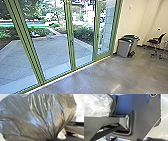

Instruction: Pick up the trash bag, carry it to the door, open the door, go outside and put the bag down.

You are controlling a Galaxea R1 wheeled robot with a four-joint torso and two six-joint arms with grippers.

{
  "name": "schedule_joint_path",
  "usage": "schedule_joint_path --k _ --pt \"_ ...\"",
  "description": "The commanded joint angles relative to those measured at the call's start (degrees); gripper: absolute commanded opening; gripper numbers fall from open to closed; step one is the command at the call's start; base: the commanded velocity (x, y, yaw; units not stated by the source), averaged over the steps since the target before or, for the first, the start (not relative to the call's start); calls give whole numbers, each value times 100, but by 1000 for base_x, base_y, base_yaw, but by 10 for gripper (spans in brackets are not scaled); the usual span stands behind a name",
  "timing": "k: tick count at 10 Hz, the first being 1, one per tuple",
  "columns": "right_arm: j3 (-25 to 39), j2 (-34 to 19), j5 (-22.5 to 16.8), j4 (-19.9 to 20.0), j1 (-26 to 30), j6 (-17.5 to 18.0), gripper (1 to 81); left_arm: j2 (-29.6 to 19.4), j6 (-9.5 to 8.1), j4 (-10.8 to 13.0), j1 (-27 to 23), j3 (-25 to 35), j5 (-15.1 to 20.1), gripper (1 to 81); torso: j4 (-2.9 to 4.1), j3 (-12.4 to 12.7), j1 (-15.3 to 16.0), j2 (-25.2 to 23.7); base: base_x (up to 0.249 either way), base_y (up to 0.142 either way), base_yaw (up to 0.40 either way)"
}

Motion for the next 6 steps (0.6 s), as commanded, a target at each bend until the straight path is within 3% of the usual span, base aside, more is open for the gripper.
schedule_joint_path --k 1,6 --pt "29 32 -358 -44 170 -40 811 -18 47 51 -205 9 326 10 0 0 0 0 121 -67 0" --pt "29 41 -359 -61 170 -40 811 -10 56 43 -197 -17 326 10 0 0 0 0 121 -67 0"
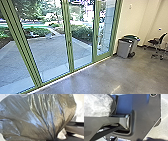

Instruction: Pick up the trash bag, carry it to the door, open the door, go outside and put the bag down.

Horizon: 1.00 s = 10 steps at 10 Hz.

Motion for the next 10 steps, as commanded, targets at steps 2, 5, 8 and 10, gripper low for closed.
schedule_joint_path --k 2,5,8,10 --pt "29 41 -356 -62 163 -40 811 -1 52 51 -199 -17 326 10 0 0 0 0 121 -81 0" --pt "29 41 -365 -62 171 -40 811 -1 52 51 -199 -17 326 10 0 0 0 0 121 -98 0" --pt "29 41 -356 -53 154 -40 811 -10 52 43 -199 -17 326 10 0 0 0 0 121 -103 0" --pt "29 32 -356 -44 145 -40 811 -10 52 43 -199 -17 326 10 0 0 0 0 121 -103 0"
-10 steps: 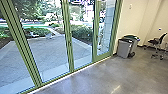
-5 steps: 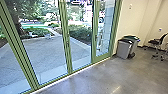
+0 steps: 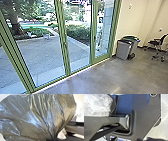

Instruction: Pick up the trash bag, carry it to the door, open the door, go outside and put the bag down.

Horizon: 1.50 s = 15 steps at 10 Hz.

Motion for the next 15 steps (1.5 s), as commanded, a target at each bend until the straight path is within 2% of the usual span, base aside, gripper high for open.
schedule_joint_path --k 1,10,15 --pt "29 32 -360 -44 167 -40 811 -3 44 43 -197 5 326 10 0 0 0 0 121 -103 0" --pt "20 32 -360 -44 167 -40 811 -3 44 43 -188 5 326 10 -2 0 0 0 121 -96 0" --pt "29 41 -360 -53 167 -40 811 -3 44 43 -170 5 326 10 -2 0 -2 0 116 -12 0"
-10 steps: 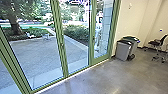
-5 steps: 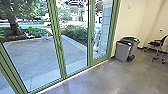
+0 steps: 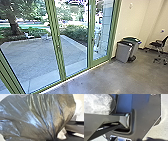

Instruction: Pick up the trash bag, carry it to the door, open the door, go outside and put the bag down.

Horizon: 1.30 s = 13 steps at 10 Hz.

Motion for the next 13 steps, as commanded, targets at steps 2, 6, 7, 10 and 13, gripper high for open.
schedule_joint_path --k 2,6,7,10,13 --pt "31 30 -360 -53 200 -43 811 -3 44 43 -216 10 338 10 0 0 0 0 114 0 0" --pt "39 30 -360 -62 200 -43 811 -3 88 43 -216 10 321 10 0 0 -2 0 122 -79 0" --pt "31 30 -368 -62 200 -43 811 -3 88 43 -216 10 294 10 0 0 2 2 133 -89 0" --pt "13 30 -368 -71 200 -43 811 -3 114 43 -216 10 286 10 0 0 0 0 133 -89 0" --pt "13 39 -368 -71 200 -43 811 -3 141 43 -216 10 286 10 0 0 0 0 133 -89 0"
